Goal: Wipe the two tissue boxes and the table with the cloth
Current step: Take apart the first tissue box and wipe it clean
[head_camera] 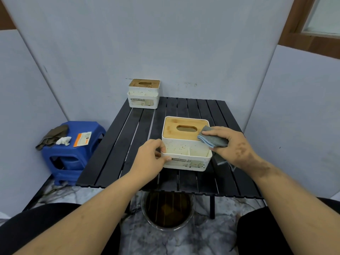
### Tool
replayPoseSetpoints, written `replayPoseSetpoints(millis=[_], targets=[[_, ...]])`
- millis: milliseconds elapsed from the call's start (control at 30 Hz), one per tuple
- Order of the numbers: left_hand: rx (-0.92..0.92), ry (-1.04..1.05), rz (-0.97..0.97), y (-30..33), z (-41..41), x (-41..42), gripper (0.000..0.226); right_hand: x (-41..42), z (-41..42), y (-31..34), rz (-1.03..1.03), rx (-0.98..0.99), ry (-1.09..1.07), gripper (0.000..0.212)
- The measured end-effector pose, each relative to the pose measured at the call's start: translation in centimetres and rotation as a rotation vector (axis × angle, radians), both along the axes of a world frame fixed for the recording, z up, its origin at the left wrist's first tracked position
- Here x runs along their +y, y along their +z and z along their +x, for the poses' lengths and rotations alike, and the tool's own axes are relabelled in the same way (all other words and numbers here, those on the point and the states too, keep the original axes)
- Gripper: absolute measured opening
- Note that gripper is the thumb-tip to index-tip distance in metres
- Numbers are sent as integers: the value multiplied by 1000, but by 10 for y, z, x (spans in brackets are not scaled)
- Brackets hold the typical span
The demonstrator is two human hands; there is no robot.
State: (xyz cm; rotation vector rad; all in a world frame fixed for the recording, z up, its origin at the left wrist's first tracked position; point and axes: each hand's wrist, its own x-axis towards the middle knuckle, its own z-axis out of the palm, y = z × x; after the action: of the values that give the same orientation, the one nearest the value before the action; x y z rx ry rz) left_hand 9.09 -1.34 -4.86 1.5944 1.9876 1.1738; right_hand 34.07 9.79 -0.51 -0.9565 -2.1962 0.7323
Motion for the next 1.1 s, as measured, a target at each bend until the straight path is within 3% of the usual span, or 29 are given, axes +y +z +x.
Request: replayPoseSetpoints(millis=[200,467,633,833,967,1100], targets=[[65,24,-64,40,-16,8,28,-11,-7,9,-143,151,-14,46],[450,-204,-274,165,-35,53,25,-13,-18,26,-273,317,83,50],[630,-300,-452,197,-25,97,17,-5,-27,25,-441,455,82,48],[576,-273,-453,187,-13,140,17,17,-24,23,-661,575,-1,42],[350,-281,-490,169,-1,163,20,26,-17,20,-743,589,-9,32],[400,-315,-488,159,9,176,23,29,-15,14,-780,602,-28,25]])
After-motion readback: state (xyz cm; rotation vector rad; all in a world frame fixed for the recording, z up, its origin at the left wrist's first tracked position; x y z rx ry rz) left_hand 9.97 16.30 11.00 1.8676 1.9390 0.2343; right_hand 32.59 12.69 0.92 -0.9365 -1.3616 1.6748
